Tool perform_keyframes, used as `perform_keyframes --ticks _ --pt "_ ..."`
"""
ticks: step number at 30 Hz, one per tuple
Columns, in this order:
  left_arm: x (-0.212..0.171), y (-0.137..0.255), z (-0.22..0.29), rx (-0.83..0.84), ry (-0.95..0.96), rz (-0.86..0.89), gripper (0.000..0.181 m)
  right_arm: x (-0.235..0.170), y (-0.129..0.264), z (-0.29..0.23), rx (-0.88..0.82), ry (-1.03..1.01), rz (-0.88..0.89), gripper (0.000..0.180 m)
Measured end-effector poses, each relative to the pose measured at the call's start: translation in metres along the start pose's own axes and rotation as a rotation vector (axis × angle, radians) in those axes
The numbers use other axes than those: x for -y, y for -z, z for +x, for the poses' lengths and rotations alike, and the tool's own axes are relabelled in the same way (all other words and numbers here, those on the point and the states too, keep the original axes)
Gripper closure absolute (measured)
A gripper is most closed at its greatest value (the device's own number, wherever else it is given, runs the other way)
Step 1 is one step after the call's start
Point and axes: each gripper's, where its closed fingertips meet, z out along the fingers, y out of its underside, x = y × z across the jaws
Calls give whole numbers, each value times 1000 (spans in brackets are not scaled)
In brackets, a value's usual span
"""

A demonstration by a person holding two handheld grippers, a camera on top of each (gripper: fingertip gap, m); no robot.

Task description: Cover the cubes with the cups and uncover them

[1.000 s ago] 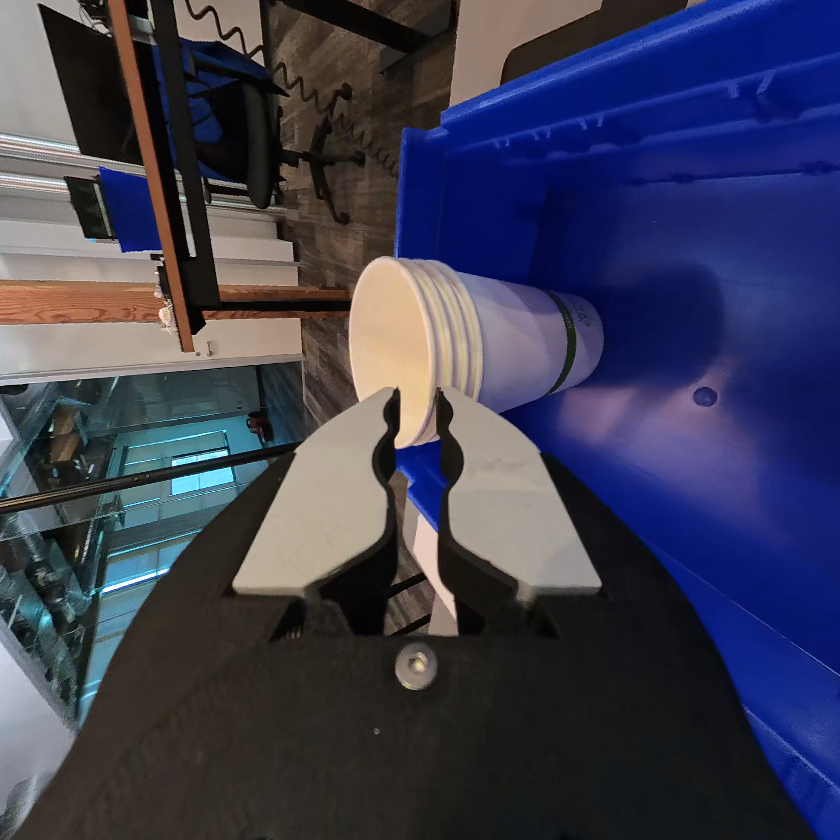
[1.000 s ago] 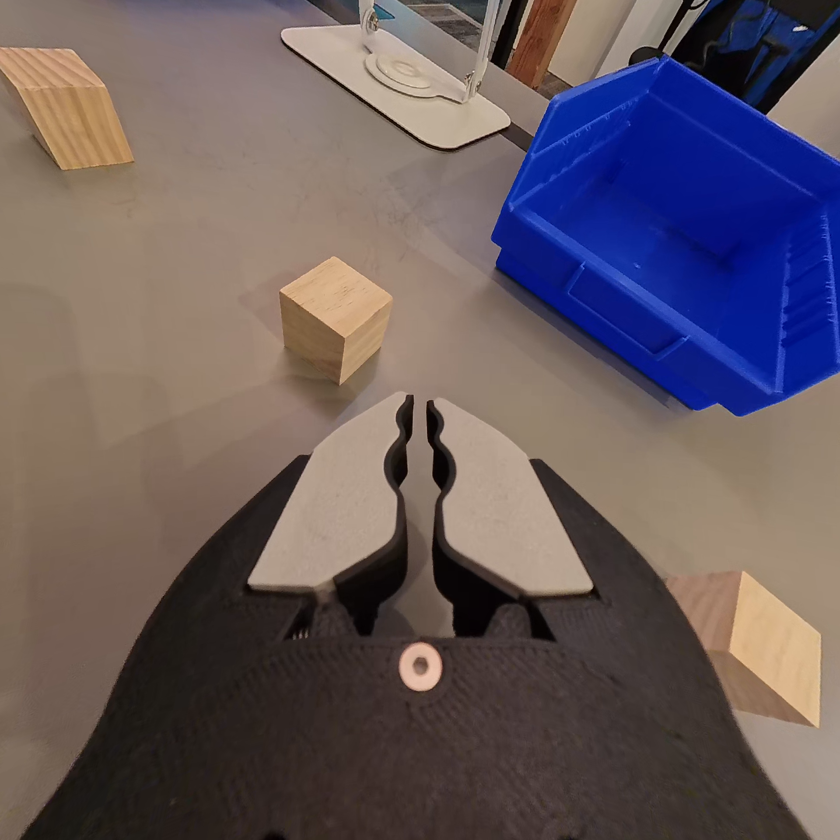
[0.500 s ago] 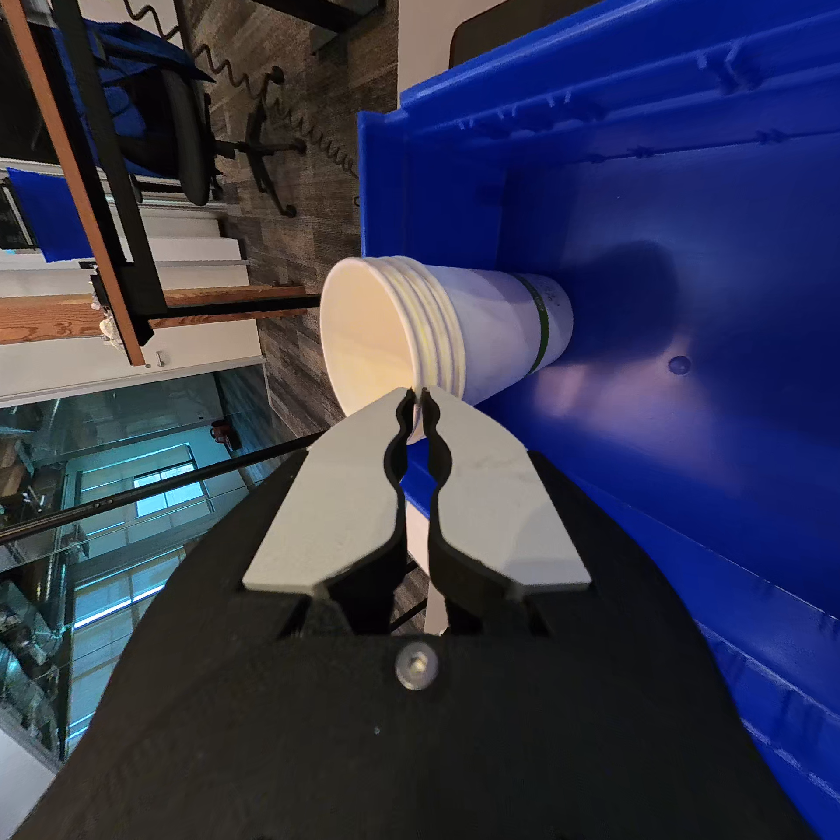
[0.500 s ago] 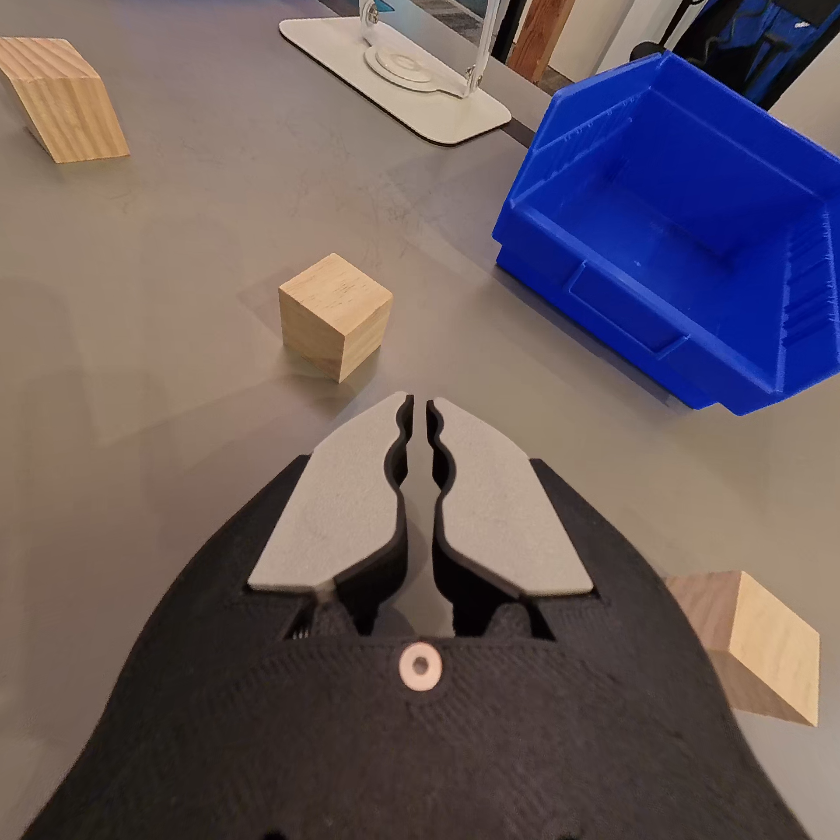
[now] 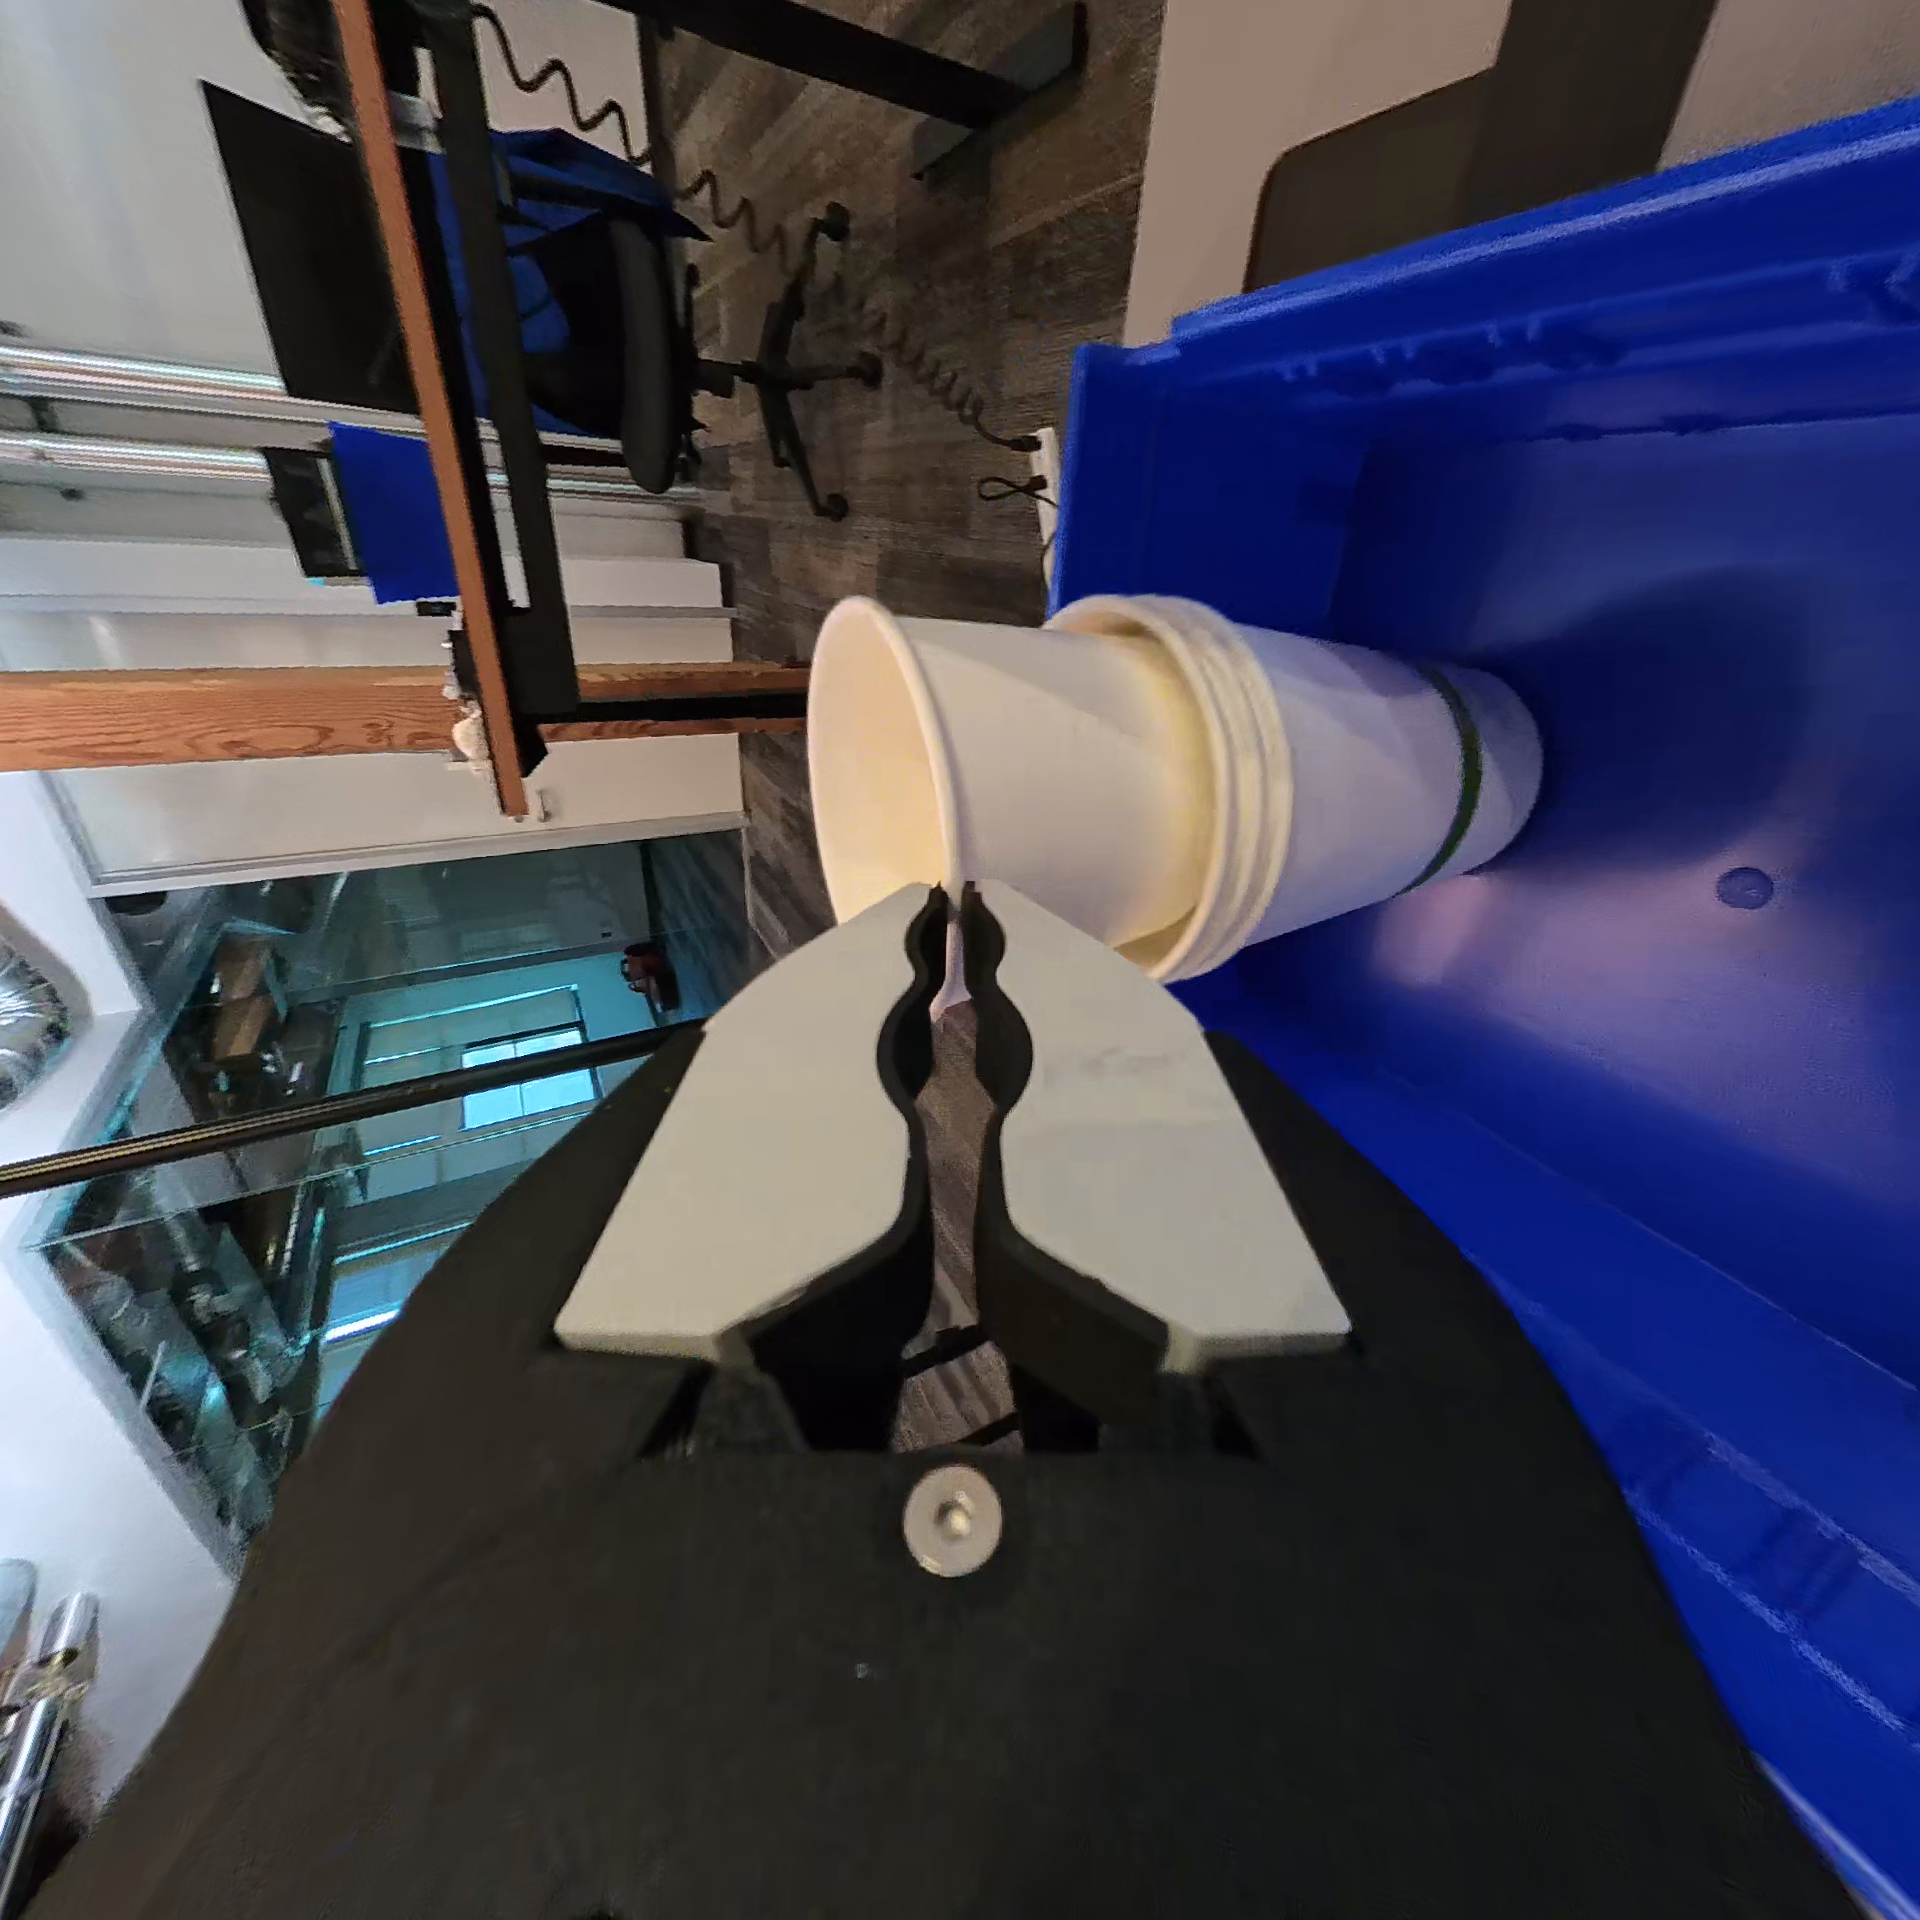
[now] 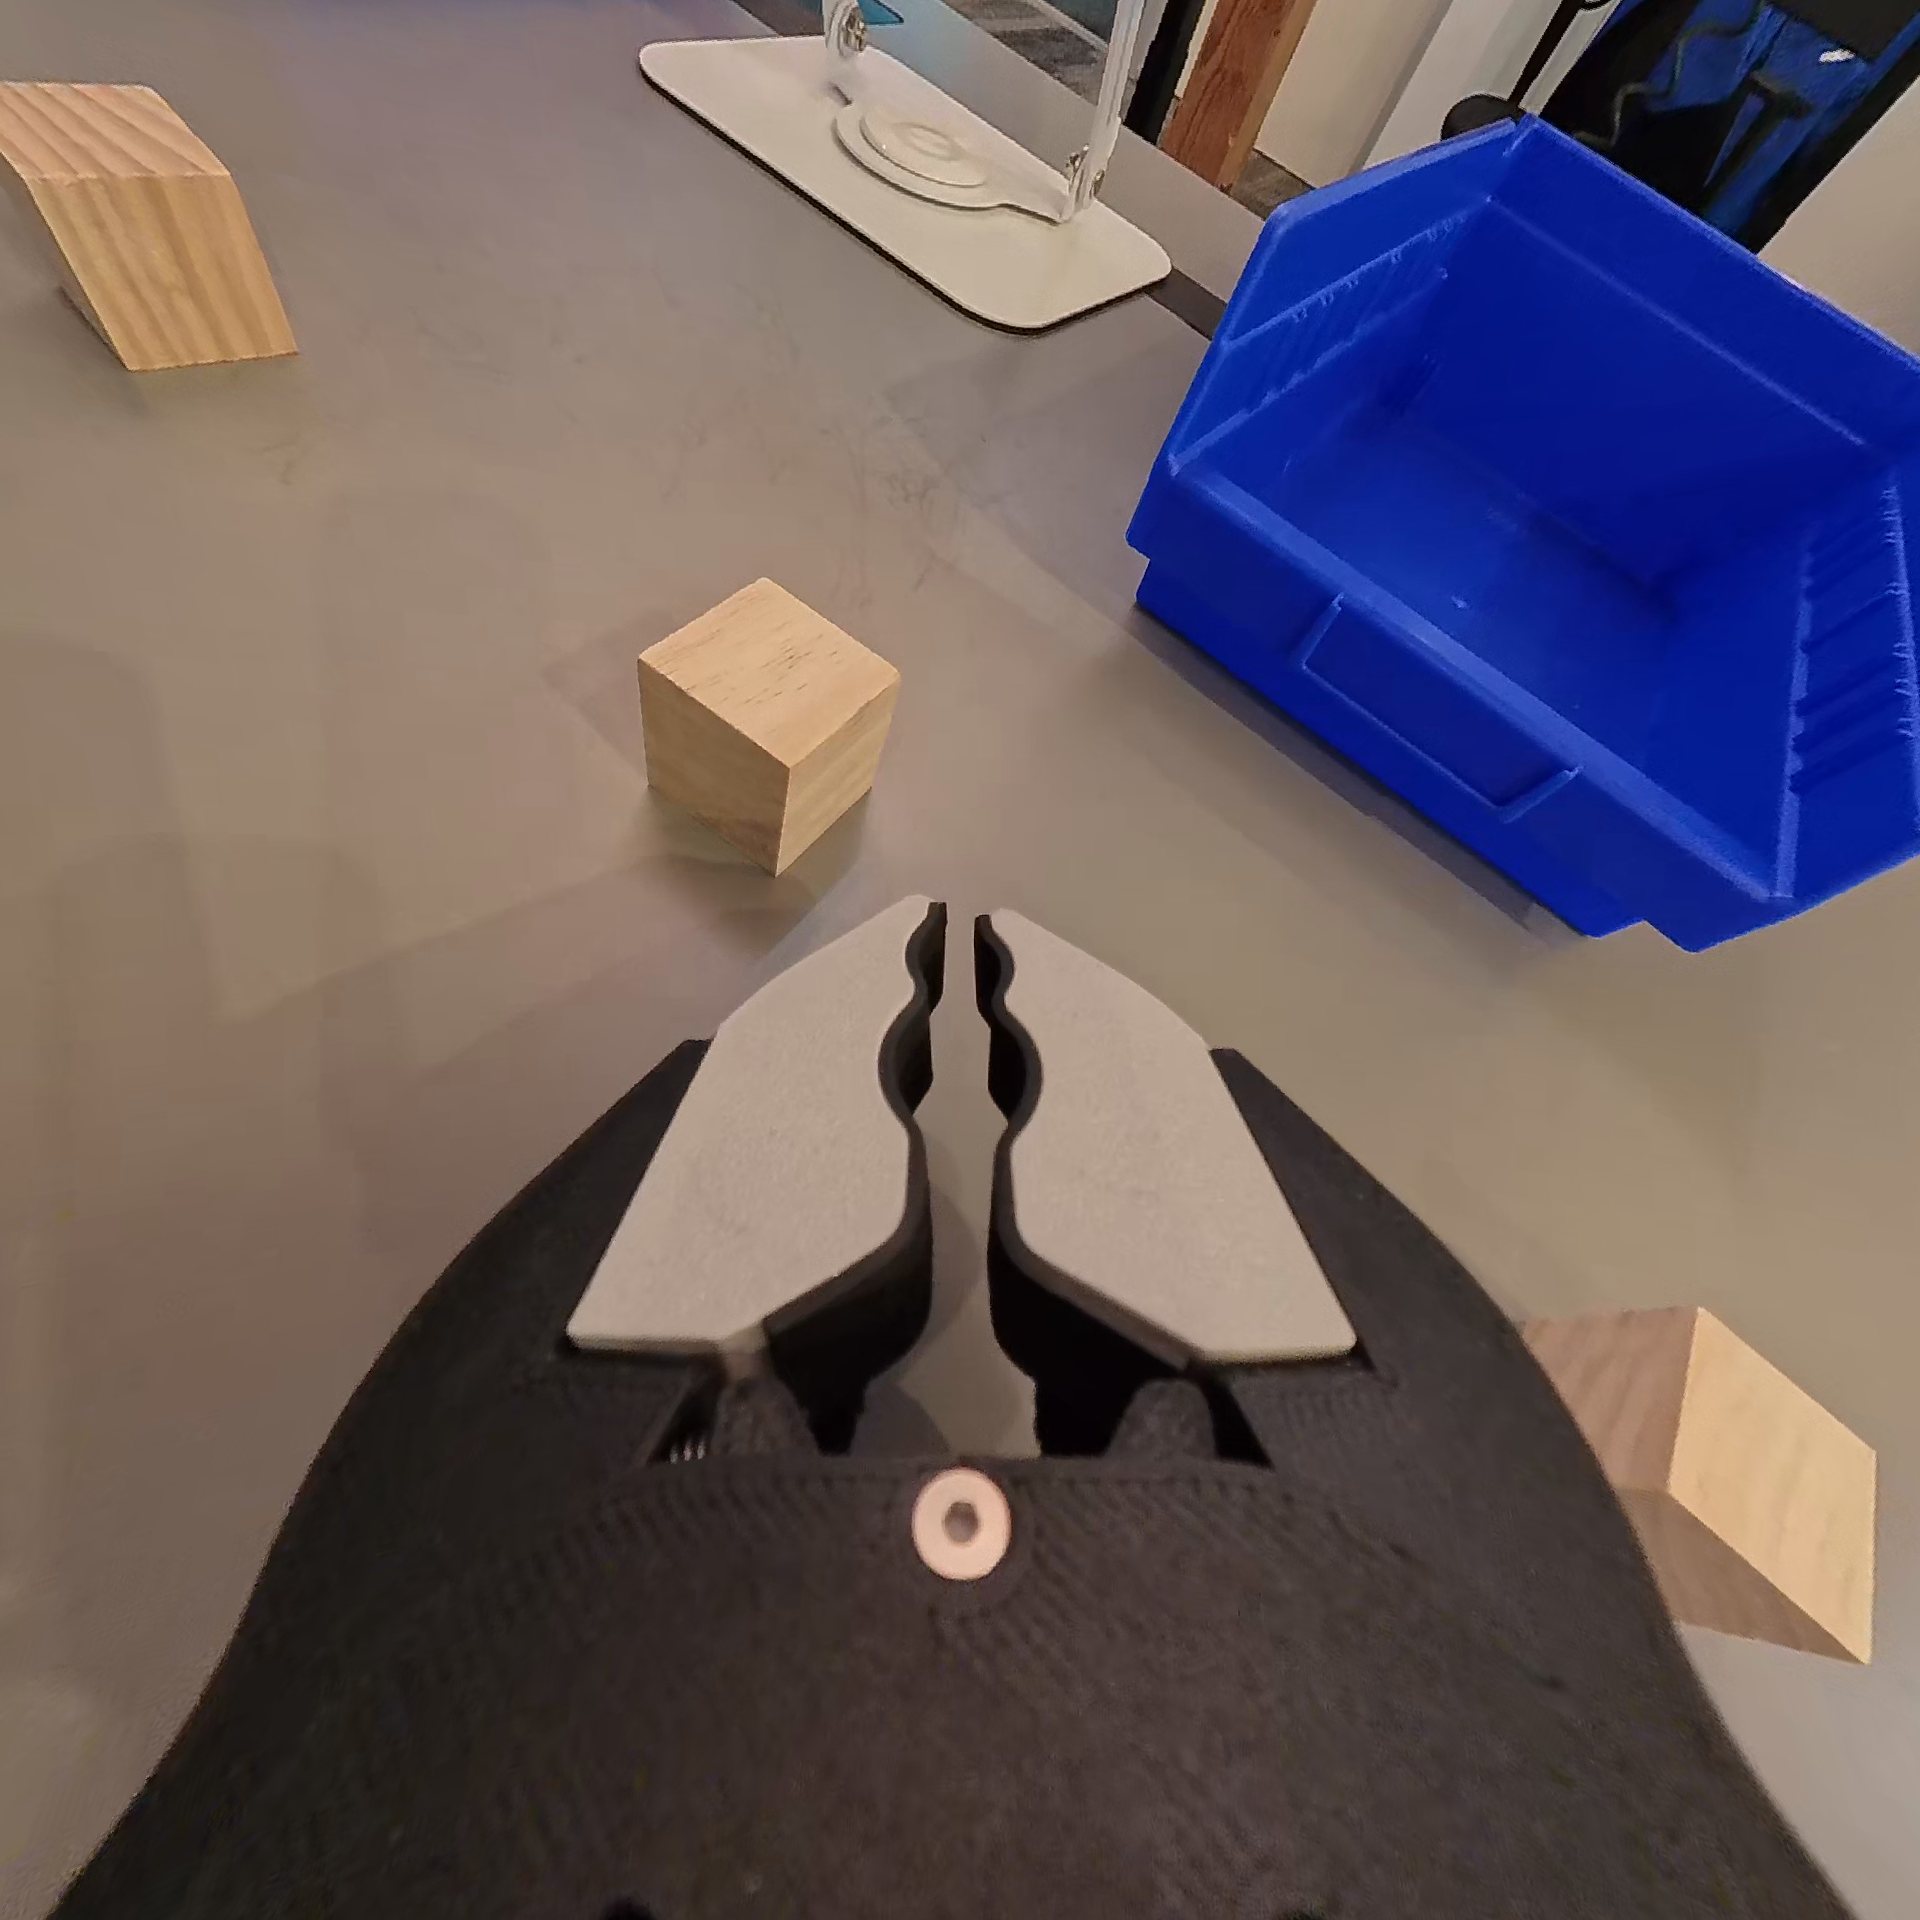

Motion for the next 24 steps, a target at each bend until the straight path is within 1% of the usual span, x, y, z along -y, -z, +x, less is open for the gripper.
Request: perform_keyframes --ticks 1,8,13,16,19,24 --pt "1 3 -4 14 6 4 178 0 0 0 0 0 1 175" --pt "9 38 -40 147 48 41 178 1 1 0 3 1 7 174" --pt "15 73 -63 212 135 89 178 2 2 -1 1 4 18 173" --pt "20 108 -77 260 241 153 178 4 4 0 -7 10 35 173" --pt "30 150 -81 272 372 254 178 7 5 0 -16 24 53 172" --pt "44 217 -69 242 630 463 178 20 15 -4 -40 66 131 173"
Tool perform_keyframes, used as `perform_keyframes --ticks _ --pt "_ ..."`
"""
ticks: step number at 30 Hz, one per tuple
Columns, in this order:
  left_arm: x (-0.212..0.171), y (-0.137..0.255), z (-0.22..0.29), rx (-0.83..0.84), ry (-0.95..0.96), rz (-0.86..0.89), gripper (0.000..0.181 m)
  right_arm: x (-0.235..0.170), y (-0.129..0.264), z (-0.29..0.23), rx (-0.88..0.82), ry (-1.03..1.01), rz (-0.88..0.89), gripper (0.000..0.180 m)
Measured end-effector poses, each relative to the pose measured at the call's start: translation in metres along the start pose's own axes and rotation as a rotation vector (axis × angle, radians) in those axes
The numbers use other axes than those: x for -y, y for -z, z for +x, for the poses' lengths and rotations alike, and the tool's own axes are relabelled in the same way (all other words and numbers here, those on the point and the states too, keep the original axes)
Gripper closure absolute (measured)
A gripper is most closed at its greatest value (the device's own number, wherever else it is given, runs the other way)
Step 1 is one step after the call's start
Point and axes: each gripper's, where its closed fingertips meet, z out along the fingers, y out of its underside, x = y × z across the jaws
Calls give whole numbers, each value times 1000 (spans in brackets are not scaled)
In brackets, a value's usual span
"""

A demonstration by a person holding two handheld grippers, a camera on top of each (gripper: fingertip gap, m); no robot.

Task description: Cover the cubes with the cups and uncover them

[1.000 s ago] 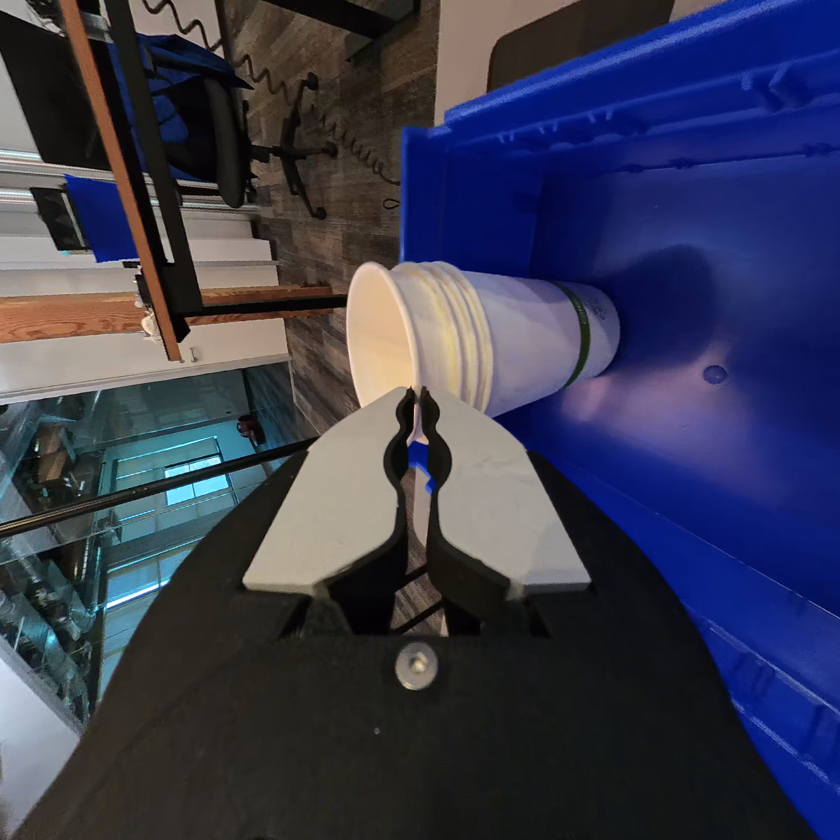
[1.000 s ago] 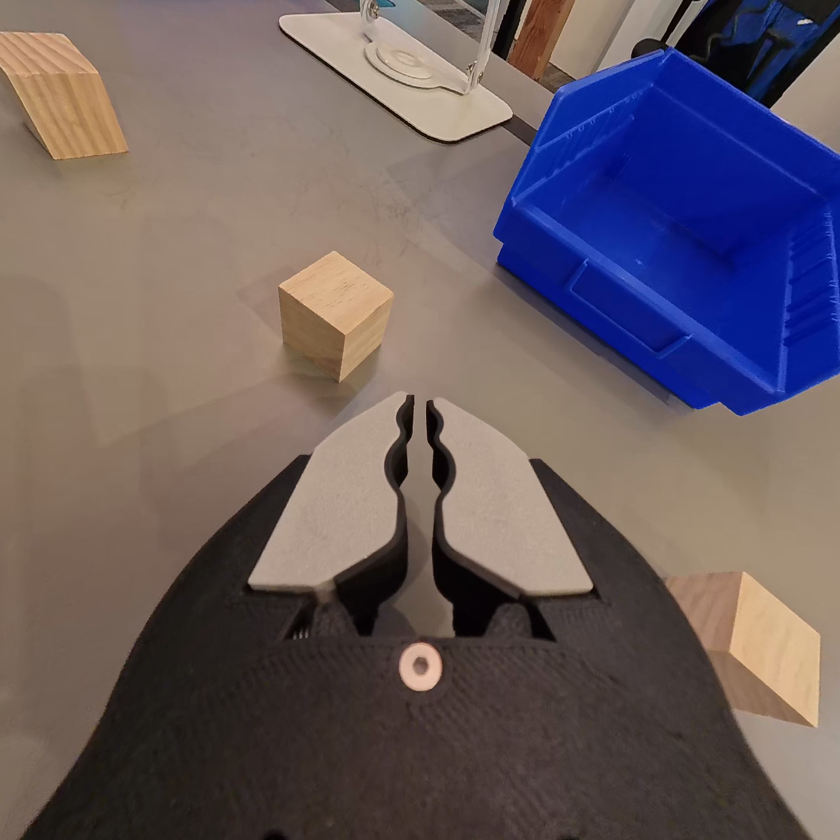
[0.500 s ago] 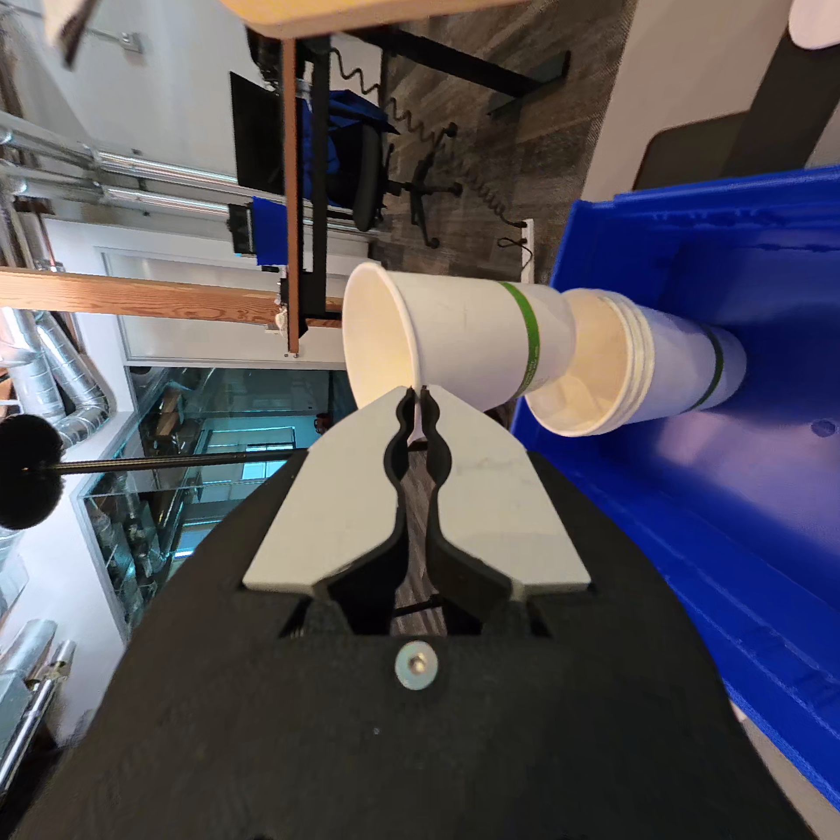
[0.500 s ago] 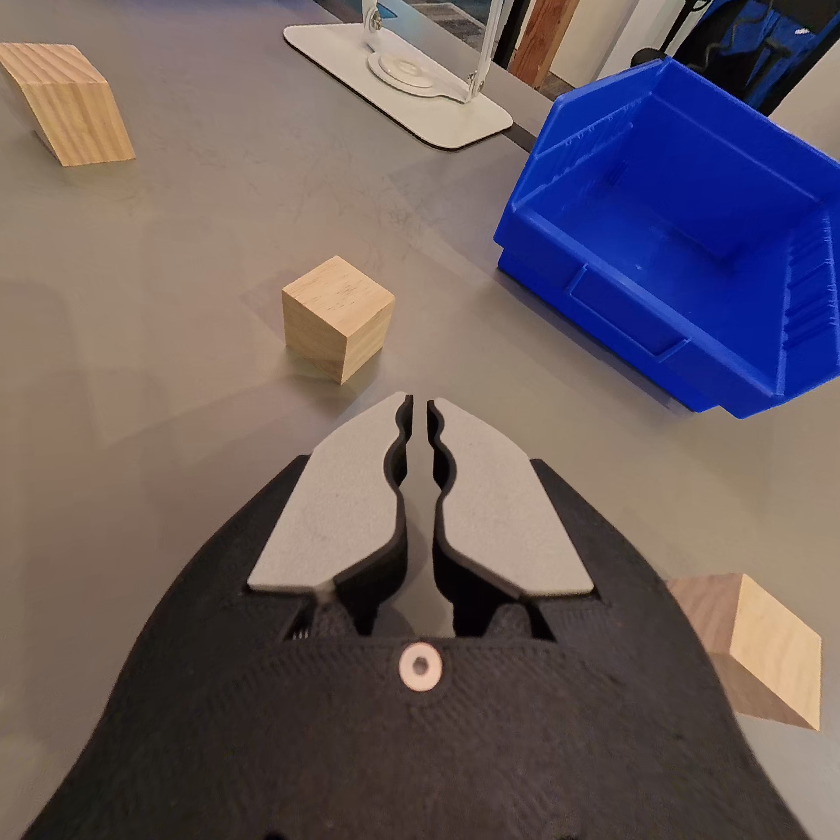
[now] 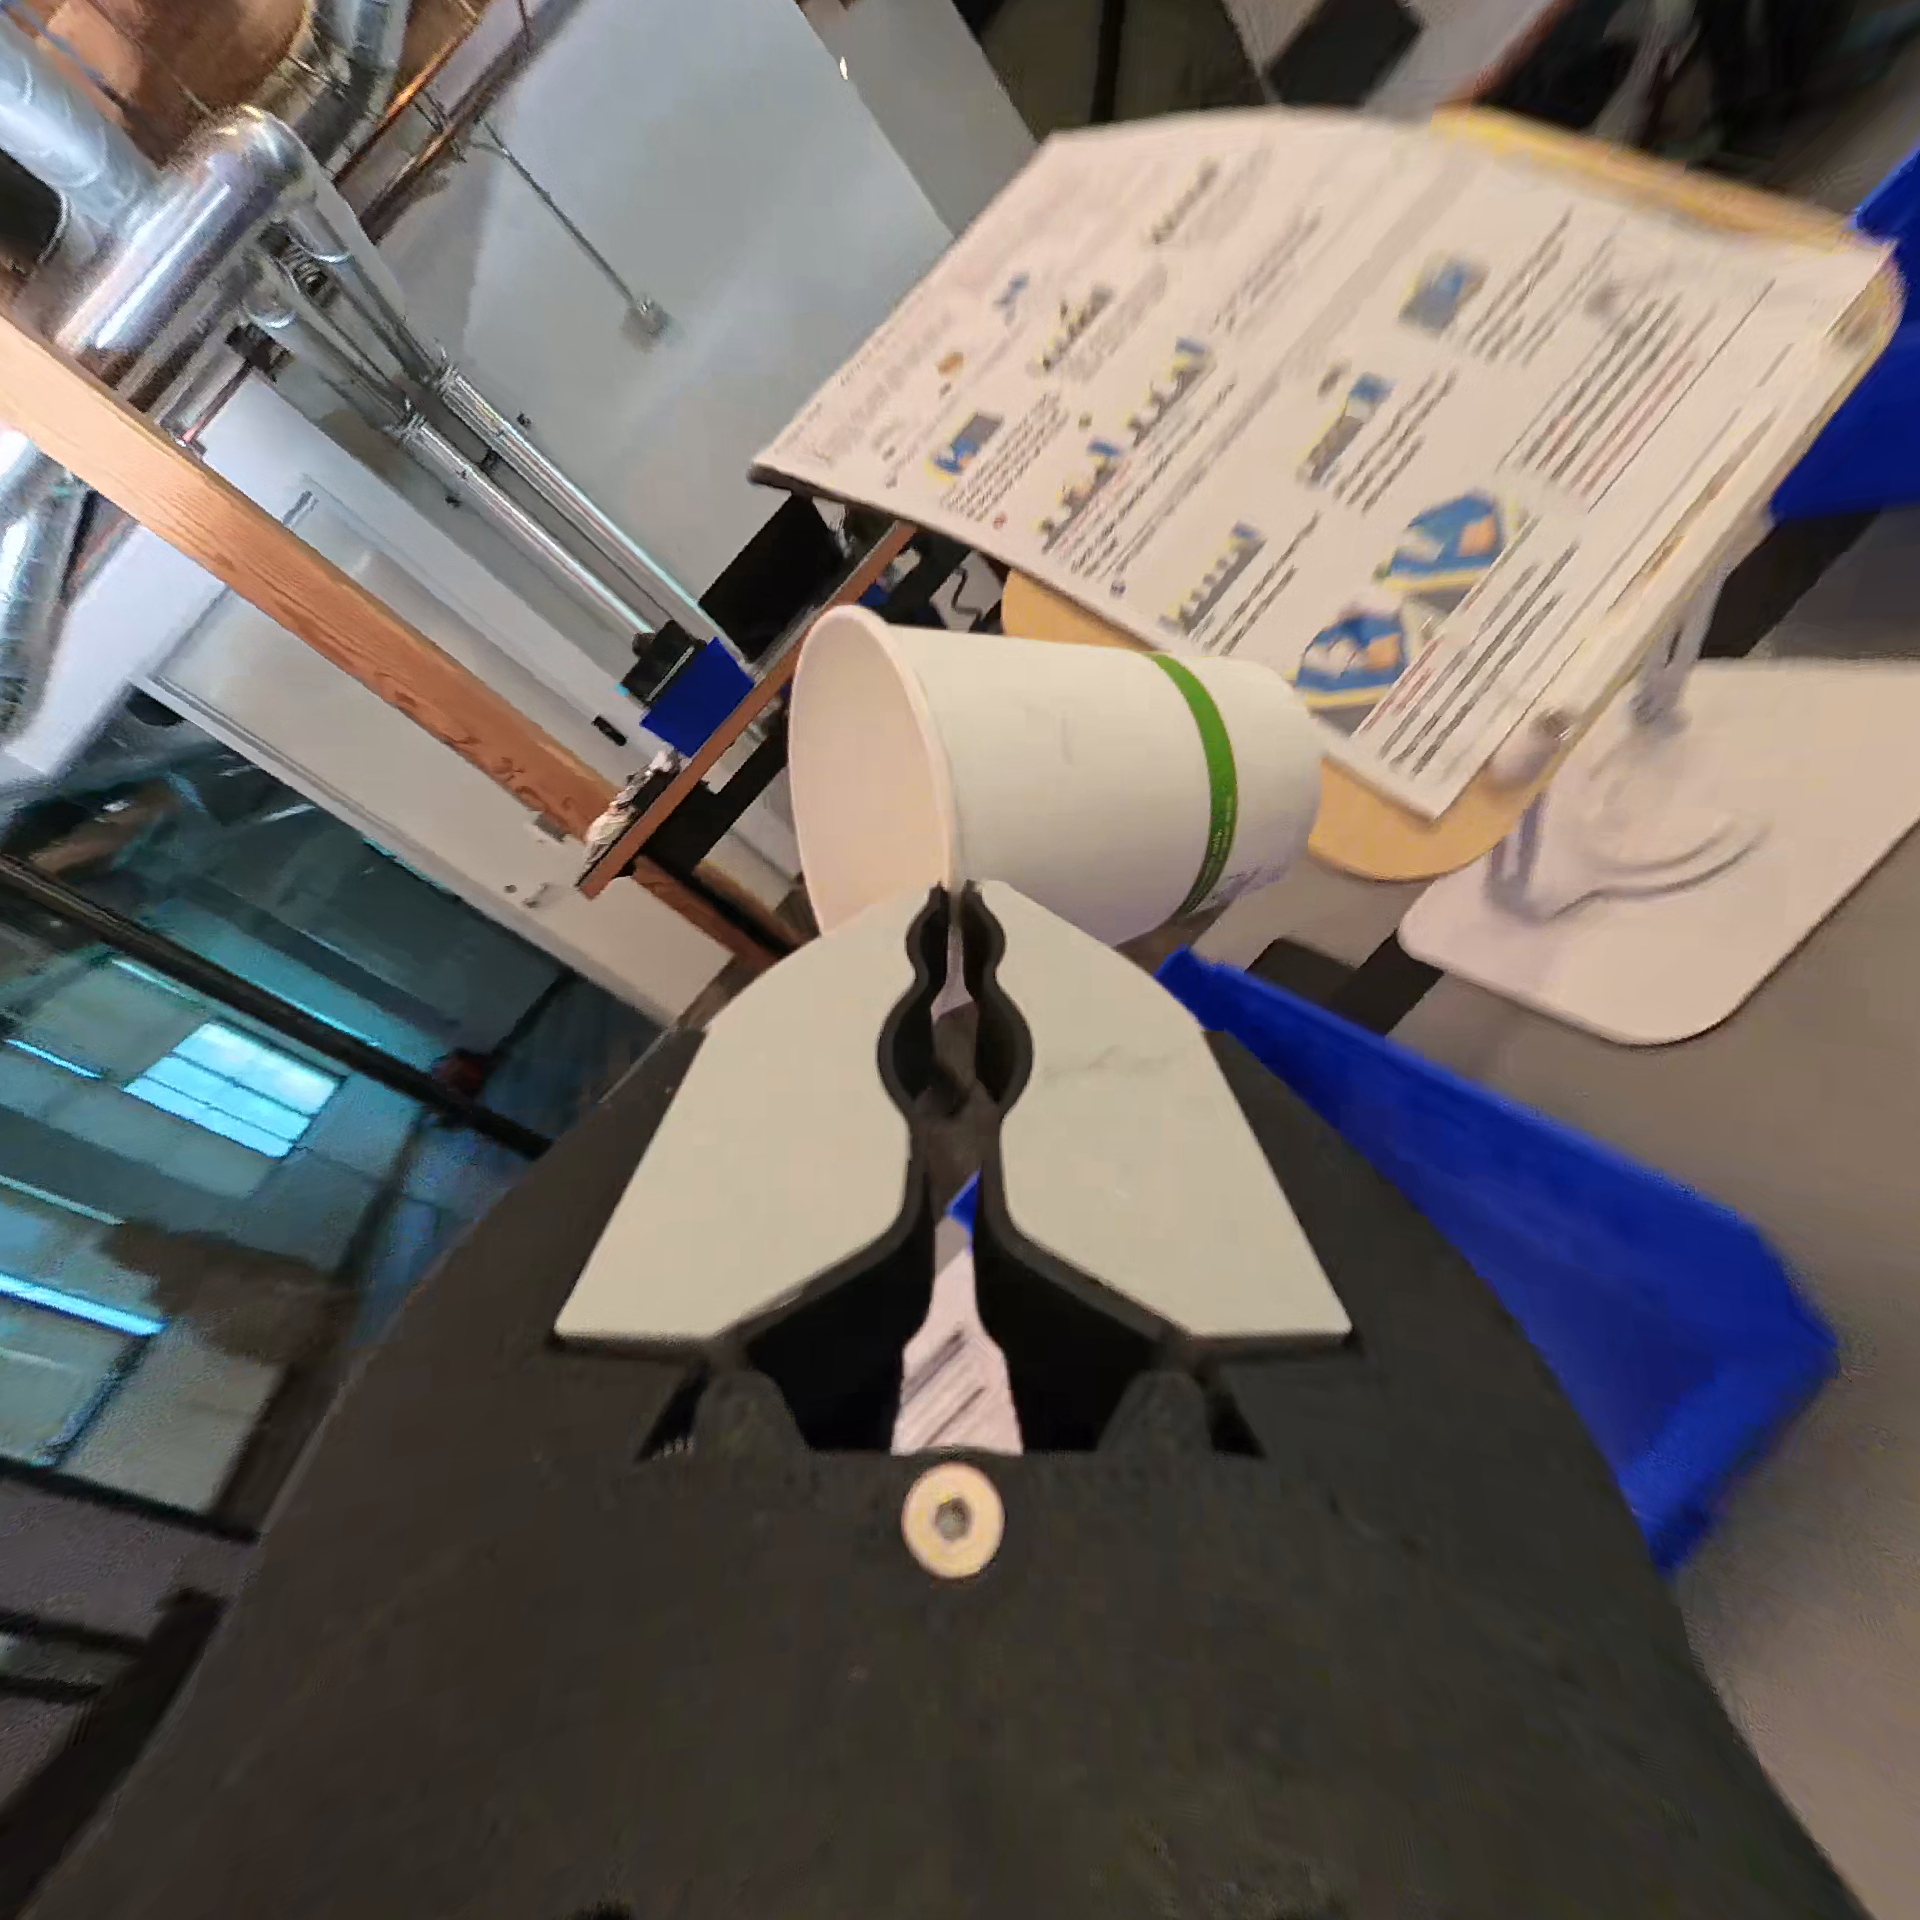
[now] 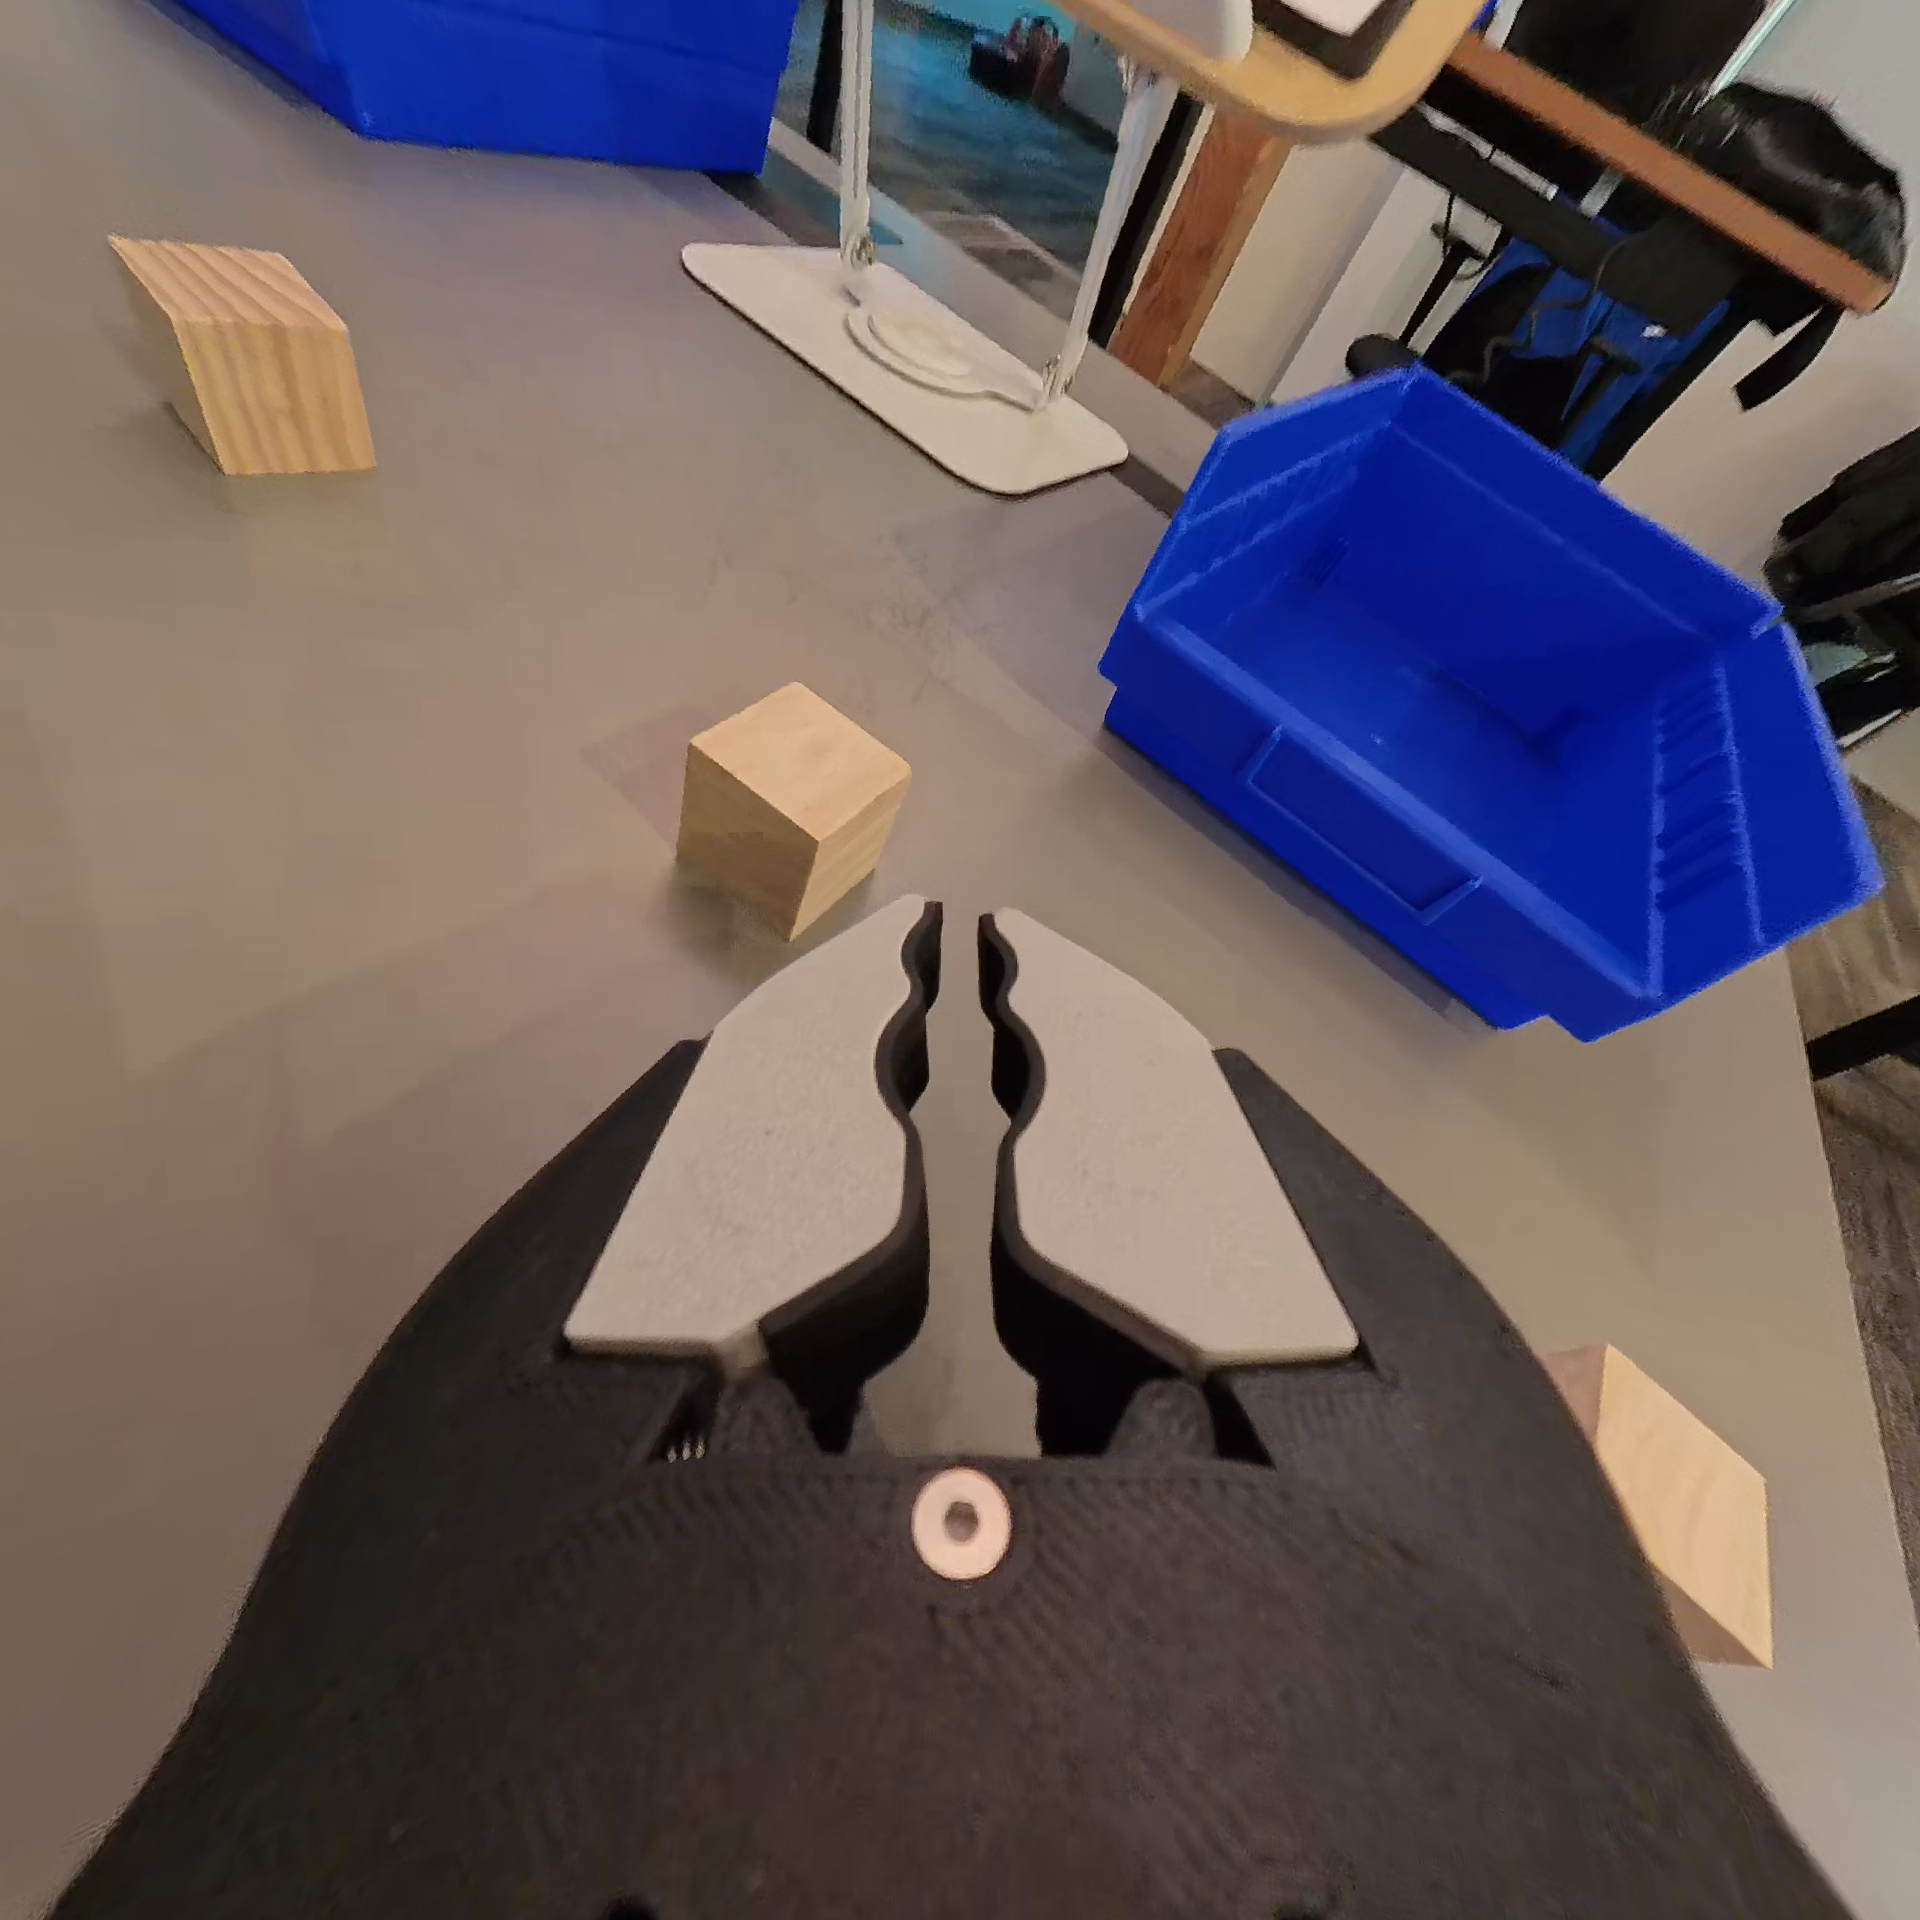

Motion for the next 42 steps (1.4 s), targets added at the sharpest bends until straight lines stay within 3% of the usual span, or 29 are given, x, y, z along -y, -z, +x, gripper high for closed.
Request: perform_keyframes --ticks 5,11,16,19,22,27,31,33,36,42 --pt "12 44 21 -50 175 96 178 39 12 -20 18 26 117 174" --pt "37 78 69 -185 429 210 178 152 10 -80 188 81 380 167" --pt "71 108 104 -293 682 385 178 235 -16 -135 426 -51 577 136" --pt "84 121 122 -338 828 462 178 281 -34 -153 529 -207 717 101" --pt "92 132 145 -451 1036 539 178 324 -45 -157 512 -235 895 78" --pt "92 141 181 -584 1287 604 178 367 -61 -160 496 -194 1094 58" --pt "80 141 207 -641 1425 597 178 384 -61 -167 511 -133 1154 56" --pt "74 141 216 -663 1477 598 178 388 -63 -170 515 -108 1154 63" --pt "69 141 231 -692 1539 593 178 388 -63 -181 554 -66 1147 92" --pt "61 146 238 -701 1596 596 178 391 -70 -190 632 -104 1078 97"
